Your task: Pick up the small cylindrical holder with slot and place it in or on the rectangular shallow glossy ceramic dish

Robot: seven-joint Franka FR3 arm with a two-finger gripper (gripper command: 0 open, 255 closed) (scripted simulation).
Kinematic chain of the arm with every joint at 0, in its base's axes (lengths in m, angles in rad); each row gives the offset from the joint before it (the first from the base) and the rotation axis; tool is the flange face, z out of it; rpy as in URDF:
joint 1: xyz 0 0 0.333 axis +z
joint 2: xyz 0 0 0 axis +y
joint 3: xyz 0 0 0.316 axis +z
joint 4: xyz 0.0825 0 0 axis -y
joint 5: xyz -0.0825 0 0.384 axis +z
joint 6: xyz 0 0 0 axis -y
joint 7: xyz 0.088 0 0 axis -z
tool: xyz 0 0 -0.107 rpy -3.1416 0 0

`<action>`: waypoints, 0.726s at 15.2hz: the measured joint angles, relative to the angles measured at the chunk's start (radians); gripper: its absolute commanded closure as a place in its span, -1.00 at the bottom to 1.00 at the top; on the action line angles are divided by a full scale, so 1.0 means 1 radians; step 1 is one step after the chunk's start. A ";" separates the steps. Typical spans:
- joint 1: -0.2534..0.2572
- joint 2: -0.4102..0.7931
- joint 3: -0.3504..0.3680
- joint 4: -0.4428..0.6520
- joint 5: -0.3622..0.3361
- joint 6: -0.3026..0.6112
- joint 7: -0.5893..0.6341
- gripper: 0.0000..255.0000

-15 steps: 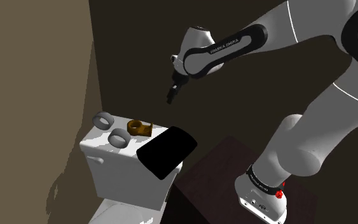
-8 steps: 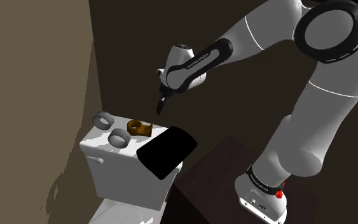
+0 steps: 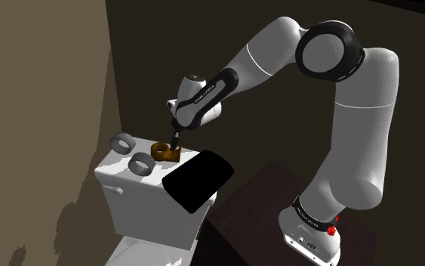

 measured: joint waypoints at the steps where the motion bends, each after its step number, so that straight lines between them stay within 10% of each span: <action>1: -0.003 0.031 0.009 0.018 0.001 0.013 -0.016 -1.00; 11: 0.003 0.182 0.027 0.104 0.002 0.079 -0.029 -1.00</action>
